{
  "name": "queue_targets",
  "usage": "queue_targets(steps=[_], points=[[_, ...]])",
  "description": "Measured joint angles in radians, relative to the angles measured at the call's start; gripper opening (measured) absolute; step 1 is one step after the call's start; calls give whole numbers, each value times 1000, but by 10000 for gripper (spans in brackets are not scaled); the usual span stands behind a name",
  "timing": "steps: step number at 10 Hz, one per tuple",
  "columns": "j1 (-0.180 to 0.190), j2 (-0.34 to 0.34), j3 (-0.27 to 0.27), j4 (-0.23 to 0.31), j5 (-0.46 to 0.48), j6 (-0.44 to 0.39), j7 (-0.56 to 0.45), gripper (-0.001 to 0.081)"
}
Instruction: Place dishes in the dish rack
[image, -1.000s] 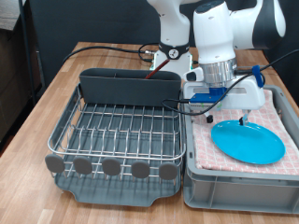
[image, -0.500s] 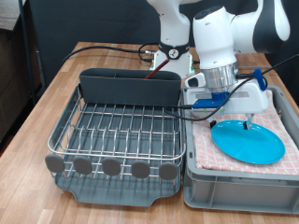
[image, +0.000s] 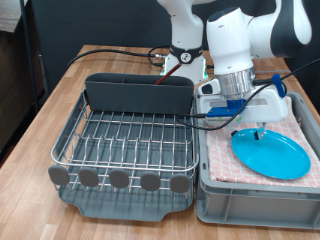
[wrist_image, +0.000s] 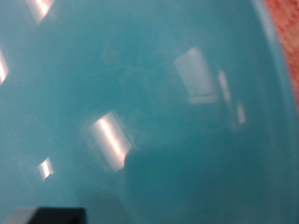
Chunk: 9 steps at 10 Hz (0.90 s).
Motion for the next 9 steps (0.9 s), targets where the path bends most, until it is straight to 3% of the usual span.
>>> queue_targets(steps=[1, 3, 4, 5, 7, 9], points=[[2, 1, -4, 1, -10, 0, 10, 443], [9, 1, -16, 1, -62, 0, 57, 101], [14, 1, -26, 3, -97, 0, 90, 101], [18, 1, -34, 5, -132, -1, 121, 51], [31, 0, -56, 6, -209, -4, 187, 51], [66, -6, -110, 6, -346, -11, 304, 50]])
